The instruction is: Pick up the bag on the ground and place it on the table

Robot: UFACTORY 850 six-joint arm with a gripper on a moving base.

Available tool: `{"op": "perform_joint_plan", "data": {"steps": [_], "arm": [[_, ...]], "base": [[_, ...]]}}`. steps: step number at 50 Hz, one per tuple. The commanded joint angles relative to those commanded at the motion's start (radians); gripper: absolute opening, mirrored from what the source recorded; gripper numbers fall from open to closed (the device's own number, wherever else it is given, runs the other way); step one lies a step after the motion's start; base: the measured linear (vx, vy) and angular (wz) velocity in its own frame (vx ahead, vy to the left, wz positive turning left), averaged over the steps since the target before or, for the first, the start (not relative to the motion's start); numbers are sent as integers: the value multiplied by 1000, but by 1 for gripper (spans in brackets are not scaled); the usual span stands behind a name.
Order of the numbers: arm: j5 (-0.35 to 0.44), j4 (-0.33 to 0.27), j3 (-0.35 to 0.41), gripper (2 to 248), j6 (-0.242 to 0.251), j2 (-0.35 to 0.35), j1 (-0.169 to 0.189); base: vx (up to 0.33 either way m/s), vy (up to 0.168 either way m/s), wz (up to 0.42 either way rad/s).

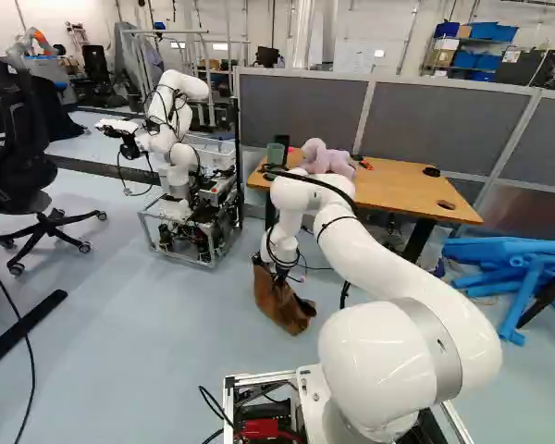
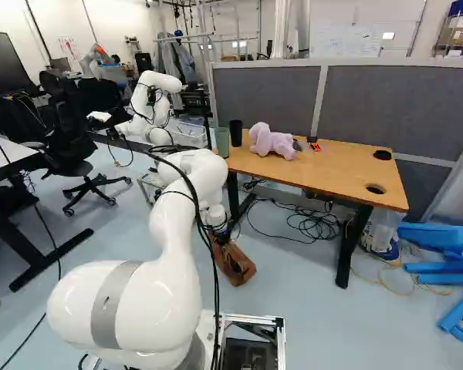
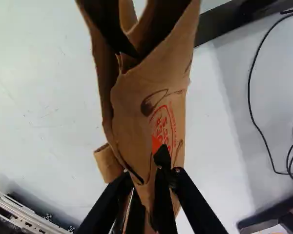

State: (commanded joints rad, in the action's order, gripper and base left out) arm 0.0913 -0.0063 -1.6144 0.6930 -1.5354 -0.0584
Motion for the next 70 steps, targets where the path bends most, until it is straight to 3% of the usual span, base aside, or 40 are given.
{"op": "perform_joint_plan", "data": {"steps": [51,70], "arm": [[-48,16,241,21,-2,196,-18],[-63,40,260,21,-169,203,-29]], "base": [[0,0,0],[0,0,0]]}}
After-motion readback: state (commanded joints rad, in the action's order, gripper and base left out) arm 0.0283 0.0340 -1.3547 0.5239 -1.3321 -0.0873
